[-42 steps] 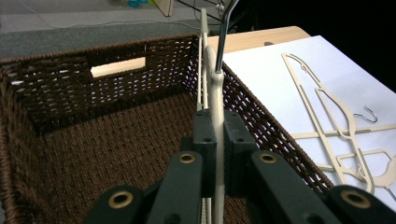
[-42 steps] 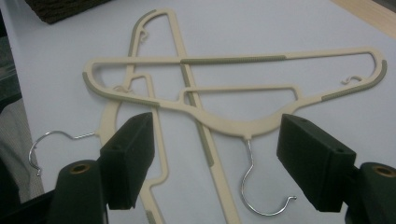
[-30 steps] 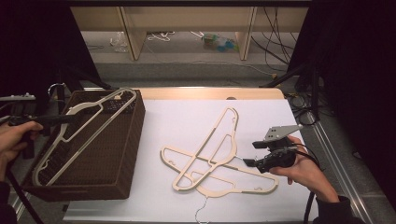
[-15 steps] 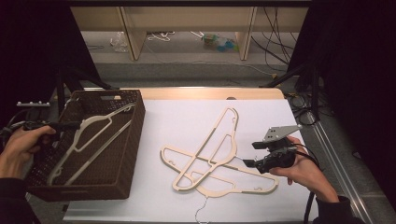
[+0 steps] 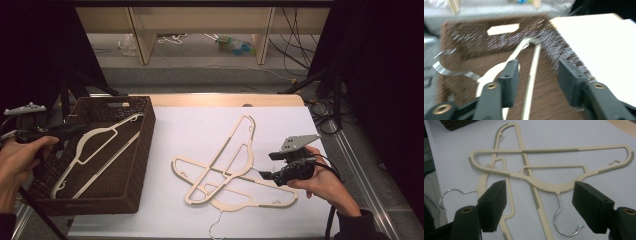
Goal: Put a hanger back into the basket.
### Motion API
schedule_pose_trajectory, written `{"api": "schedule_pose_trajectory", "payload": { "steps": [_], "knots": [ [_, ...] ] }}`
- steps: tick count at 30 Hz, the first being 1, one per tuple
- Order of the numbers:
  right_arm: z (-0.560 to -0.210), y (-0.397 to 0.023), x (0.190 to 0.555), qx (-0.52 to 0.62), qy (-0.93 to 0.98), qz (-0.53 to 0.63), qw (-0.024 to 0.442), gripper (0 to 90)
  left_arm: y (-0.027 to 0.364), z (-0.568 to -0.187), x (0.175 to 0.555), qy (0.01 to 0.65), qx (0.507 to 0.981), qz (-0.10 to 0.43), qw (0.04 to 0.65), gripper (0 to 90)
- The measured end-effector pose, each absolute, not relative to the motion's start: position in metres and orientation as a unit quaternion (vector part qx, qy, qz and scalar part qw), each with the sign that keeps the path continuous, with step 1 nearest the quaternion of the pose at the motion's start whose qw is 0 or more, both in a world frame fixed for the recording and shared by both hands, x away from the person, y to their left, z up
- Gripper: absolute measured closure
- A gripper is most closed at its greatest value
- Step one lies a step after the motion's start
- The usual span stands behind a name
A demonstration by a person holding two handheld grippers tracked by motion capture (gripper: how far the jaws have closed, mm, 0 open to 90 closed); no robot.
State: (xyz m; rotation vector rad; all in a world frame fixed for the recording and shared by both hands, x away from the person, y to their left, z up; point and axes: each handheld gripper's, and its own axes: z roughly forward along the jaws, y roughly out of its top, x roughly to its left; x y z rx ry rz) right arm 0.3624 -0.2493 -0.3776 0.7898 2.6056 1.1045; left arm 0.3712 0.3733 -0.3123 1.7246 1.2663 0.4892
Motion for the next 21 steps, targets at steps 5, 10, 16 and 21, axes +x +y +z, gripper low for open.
{"api": "schedule_pose_trajectory", "payload": {
  "steps": [5, 10, 16, 21],
  "knots": [
    [-0.379, -0.247, 0.363, 0.263, 0.889, 0.363, 0.096, 28.6, 0.314, -0.296, 0.334, 0.457, 0.710, 0.203, 0.496, 37.3],
    [-0.382, -0.248, 0.365, 0.268, 0.888, 0.360, 0.098, 28.9, 0.252, -0.307, 0.306, 0.392, 0.747, 0.177, 0.507, 34.9],
    [-0.390, -0.248, 0.368, 0.280, 0.889, 0.350, 0.096, 30.3, 0.201, -0.324, 0.296, 0.346, 0.785, 0.150, 0.492, 33.0],
    [-0.395, -0.248, 0.370, 0.293, 0.886, 0.345, 0.099, 31.8, 0.174, -0.336, 0.294, 0.327, 0.796, 0.157, 0.485, 32.1]
  ]
}}
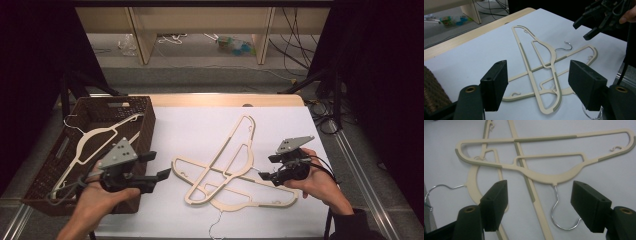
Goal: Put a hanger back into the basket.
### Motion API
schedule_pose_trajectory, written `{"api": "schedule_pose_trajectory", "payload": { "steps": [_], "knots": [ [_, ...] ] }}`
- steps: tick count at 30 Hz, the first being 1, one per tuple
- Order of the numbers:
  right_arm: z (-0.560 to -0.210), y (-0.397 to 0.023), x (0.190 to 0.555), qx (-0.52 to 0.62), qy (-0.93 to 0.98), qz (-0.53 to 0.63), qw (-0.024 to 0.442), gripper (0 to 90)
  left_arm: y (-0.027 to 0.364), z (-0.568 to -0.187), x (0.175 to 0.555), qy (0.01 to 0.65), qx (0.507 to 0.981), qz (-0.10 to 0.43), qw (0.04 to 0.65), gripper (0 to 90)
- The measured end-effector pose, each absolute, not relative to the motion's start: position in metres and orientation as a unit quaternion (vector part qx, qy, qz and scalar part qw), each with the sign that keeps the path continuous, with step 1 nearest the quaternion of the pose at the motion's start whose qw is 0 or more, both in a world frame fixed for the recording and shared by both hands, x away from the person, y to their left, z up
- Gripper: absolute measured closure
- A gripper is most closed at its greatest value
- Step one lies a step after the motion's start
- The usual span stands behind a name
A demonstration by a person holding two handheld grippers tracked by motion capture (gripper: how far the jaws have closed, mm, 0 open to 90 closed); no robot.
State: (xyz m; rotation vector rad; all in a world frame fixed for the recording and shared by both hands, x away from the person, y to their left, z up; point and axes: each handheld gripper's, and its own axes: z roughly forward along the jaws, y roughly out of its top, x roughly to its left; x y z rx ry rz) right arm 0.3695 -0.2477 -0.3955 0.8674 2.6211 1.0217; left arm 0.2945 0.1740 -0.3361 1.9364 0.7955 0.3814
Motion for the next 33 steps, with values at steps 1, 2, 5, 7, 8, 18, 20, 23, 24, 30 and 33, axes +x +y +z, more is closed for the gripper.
{"api": "schedule_pose_trajectory", "payload": {
  "steps": [1, 2, 5, 7, 8, 18, 20, 23, 24, 30, 33],
  "knots": [
    [-0.396, -0.248, 0.370, 0.294, 0.889, 0.338, 0.092, 31.9, 0.170, -0.341, 0.294, 0.330, 0.794, 0.152, 0.488, 31.8],
    [-0.398, -0.247, 0.371, 0.295, 0.889, 0.336, 0.093, 32.2, 0.165, -0.346, 0.293, 0.332, 0.794, 0.148, 0.487, 31.8],
    [-0.405, -0.245, 0.374, 0.295, 0.888, 0.335, 0.106, 34.4, 0.155, -0.362, 0.291, 0.325, 0.800, 0.139, 0.484, 31.4],
    [-0.410, -0.243, 0.376, 0.298, 0.890, 0.330, 0.105, 34.9, 0.148, -0.375, 0.289, 0.318, 0.810, 0.121, 0.477, 30.6],
    [-0.411, -0.242, 0.376, 0.301, 0.892, 0.322, 0.100, 35.0, 0.146, -0.379, 0.289, 0.317, 0.811, 0.116, 0.479, 30.6],
    [-0.427, -0.234, 0.381, 0.308, 0.893, 0.308, 0.111, 37.8, 0.131, -0.413, 0.285, 0.303, 0.819, 0.125, 0.471, 27.5],
    [-0.429, -0.232, 0.383, 0.307, 0.896, 0.300, 0.113, 38.5, 0.130, -0.417, 0.283, 0.309, 0.819, 0.127, 0.466, 27.3],
    [-0.434, -0.228, 0.386, 0.317, 0.894, 0.296, 0.115, 39.4, 0.128, -0.422, 0.282, 0.310, 0.818, 0.119, 0.469, 27.2],
    [-0.437, -0.227, 0.388, 0.310, 0.895, 0.295, 0.121, 39.7, 0.127, -0.423, 0.281, 0.312, 0.819, 0.121, 0.466, 26.9],
    [-0.446, -0.225, 0.398, 0.319, 0.898, 0.275, 0.129, 43.4, 0.124, -0.429, 0.279, 0.303, 0.823, 0.120, 0.465, 26.8],
    [-0.451, -0.225, 0.404, 0.328, 0.898, 0.267, 0.123, 45.3, 0.124, -0.430, 0.280, 0.301, 0.822, 0.119, 0.469, 26.6]
  ]
}}
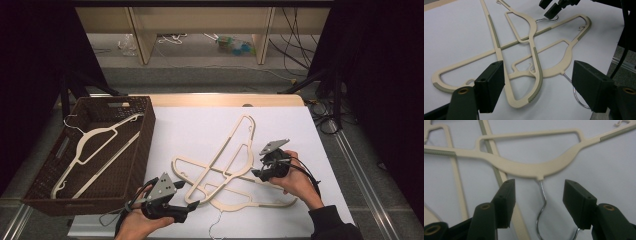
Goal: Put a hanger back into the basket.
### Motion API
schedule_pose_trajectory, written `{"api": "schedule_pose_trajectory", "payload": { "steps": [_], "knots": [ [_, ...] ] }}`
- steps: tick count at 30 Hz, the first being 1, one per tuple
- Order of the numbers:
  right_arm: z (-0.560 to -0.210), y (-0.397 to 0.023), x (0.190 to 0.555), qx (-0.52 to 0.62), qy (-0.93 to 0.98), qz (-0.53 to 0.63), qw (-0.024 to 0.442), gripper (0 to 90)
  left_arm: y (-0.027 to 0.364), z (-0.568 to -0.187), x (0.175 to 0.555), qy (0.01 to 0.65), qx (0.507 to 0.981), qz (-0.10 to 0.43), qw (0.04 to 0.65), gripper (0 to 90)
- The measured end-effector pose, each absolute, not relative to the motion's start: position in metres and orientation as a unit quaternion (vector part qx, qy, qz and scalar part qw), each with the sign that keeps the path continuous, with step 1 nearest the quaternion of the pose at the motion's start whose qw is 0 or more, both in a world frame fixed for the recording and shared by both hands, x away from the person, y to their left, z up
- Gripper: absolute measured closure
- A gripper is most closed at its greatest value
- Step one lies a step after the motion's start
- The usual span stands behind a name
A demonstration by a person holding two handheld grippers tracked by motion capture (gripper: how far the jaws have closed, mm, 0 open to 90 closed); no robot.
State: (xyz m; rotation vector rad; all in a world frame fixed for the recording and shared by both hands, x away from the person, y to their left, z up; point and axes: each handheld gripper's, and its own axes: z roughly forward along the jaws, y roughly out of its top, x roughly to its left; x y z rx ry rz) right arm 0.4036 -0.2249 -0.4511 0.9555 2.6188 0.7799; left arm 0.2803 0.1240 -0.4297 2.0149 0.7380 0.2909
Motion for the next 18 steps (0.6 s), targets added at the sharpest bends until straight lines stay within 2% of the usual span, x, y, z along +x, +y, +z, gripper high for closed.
{"api": "schedule_pose_trajectory", "payload": {
  "steps": [16, 18],
  "knots": [
    [-0.467, -0.221, 0.417, 0.349, 0.902, 0.235, 0.093, 63.4, 0.123, -0.430, 0.280, 0.302, 0.824, 0.114, 0.465, 24.6],
    [-0.467, -0.220, 0.419, 0.343, 0.906, 0.232, 0.092, 67.9, 0.123, -0.430, 0.280, 0.300, 0.826, 0.115, 0.464, 24.4]
  ]
}}
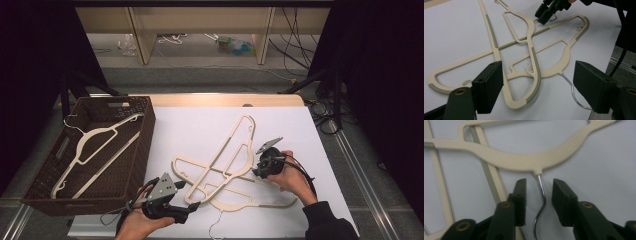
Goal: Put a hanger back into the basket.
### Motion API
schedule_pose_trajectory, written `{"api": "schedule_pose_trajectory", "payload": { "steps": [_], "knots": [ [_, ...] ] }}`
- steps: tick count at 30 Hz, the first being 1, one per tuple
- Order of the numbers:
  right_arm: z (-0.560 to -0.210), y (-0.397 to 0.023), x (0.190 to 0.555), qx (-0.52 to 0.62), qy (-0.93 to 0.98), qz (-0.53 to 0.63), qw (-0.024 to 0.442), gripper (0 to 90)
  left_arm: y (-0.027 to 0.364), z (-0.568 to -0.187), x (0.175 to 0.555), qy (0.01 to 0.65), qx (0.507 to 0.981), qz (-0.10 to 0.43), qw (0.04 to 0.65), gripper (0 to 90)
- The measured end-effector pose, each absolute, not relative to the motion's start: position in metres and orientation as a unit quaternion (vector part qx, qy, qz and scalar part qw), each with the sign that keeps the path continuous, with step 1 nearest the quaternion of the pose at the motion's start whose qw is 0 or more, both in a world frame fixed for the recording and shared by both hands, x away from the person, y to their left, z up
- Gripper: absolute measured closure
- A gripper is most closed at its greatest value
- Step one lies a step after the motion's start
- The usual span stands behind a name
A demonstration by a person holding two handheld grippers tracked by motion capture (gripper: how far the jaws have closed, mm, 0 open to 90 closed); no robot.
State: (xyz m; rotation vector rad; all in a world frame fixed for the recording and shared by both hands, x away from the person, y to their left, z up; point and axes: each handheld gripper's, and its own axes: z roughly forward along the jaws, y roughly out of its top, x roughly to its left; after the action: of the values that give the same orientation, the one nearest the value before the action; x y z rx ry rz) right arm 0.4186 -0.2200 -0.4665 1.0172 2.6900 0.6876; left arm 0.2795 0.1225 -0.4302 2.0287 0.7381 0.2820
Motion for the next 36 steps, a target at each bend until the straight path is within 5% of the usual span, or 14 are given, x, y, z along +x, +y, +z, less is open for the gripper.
{"api": "schedule_pose_trajectory", "payload": {
  "steps": [9, 36],
  "knots": [
    [-0.465, -0.217, 0.422, 0.350, 0.907, 0.223, 0.072, 85.8, 0.123, -0.431, 0.280, 0.296, 0.828, 0.116, 0.462, 24.5],
    [-0.452, -0.205, 0.415, 0.300, 0.926, 0.221, 0.065, 88.6, 0.113, -0.443, 0.293, 0.283, 0.848, 0.125, 0.430, 25.2]
  ]
}}
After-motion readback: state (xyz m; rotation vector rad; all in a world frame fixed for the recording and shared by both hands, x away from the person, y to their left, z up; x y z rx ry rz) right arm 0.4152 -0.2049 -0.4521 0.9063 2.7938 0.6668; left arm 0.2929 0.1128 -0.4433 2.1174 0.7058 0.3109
